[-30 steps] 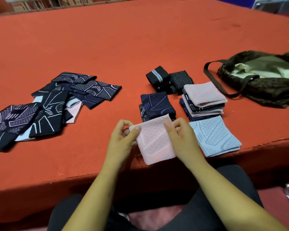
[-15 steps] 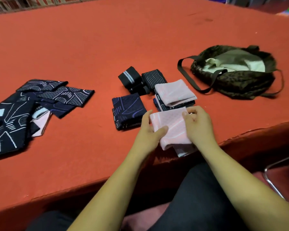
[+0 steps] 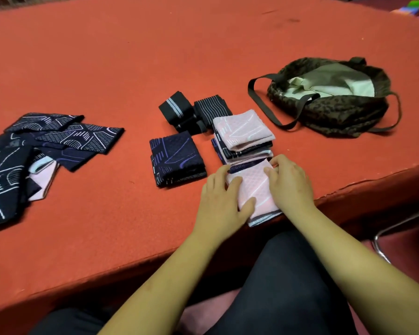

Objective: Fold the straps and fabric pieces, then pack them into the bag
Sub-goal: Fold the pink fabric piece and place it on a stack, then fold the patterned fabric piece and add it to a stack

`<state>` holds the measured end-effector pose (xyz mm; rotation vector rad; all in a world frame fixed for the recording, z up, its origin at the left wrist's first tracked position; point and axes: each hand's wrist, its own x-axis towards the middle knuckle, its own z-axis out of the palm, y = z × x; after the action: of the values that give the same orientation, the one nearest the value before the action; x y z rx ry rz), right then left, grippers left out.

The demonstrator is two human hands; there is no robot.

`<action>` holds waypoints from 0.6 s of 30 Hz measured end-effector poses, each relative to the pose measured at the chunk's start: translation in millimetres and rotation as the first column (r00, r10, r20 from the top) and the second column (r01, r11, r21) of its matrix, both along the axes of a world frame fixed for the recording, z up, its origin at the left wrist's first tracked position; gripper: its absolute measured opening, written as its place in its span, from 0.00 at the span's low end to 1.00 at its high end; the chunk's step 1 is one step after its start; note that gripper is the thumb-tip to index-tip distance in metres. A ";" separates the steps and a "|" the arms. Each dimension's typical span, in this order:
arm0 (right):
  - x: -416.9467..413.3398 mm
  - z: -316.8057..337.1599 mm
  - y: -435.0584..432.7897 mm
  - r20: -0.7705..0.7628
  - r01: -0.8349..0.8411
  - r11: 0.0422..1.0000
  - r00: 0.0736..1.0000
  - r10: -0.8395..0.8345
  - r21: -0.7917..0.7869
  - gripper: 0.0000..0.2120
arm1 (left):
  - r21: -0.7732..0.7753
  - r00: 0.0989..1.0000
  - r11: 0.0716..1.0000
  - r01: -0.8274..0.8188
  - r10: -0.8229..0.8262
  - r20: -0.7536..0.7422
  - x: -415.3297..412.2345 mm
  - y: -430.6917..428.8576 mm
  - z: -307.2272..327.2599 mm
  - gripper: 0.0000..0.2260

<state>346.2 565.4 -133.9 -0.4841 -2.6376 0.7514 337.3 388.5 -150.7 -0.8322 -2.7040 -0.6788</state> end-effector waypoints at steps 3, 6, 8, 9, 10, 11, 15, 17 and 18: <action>0.5 -7.5 -2.6 -0.039 0.002 1.000 0.999 -0.001 0.029 0.08 | -0.086 0.998 0.994 0.065 -0.065 0.005 -0.7 -4.0 -5.9 0.34; 1.5 -6.6 -1.7 -0.003 0.008 0.999 1.000 -0.008 -0.036 0.07 | -0.140 0.992 0.984 0.109 -0.098 0.084 -2.5 -9.4 -6.5 0.39; 2.5 0.7 0.0 0.025 0.016 0.999 1.000 -0.014 -0.048 0.07 | -0.083 0.973 0.984 0.160 -0.143 0.182 -6.8 -16.6 0.1 0.39; 2.8 7.3 0.3 0.008 0.011 0.999 1.000 -0.011 -0.034 0.07 | -0.030 0.962 0.984 0.177 -0.166 0.218 -9.7 -22.9 5.8 0.37; 3.2 16.5 -0.8 -0.029 0.003 1.000 1.000 -0.003 -0.023 0.07 | 0.030 0.956 0.982 0.184 -0.186 0.226 -13.3 -31.2 12.7 0.35; 2.5 27.6 -4.5 -0.082 -0.012 0.999 0.997 0.009 -0.031 0.07 | 0.084 0.960 0.981 0.175 -0.189 0.208 -18.1 -41.9 20.0 0.31; -9.2 65.7 -62.2 -0.187 -0.149 0.972 0.976 0.114 -0.183 0.06 | 0.250 0.982 0.968 -0.030 -0.018 0.187 -42.1 -107.9 47.5 0.14; -21.0 68.2 -106.5 -0.185 -0.236 0.945 0.963 0.197 -0.227 0.06 | 0.272 0.969 0.947 -0.171 0.113 0.219 -51.5 -147.2 58.9 0.09; -28.0 66.4 -129.1 -0.172 -0.275 0.932 0.956 0.238 -0.236 0.06 | 0.278 0.956 0.929 -0.244 0.183 0.231 -54.5 -168.7 62.8 0.08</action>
<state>318.2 436.3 -67.5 -0.1413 -2.5086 1.1754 282.9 219.8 -88.0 -0.4032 -2.7044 -1.1427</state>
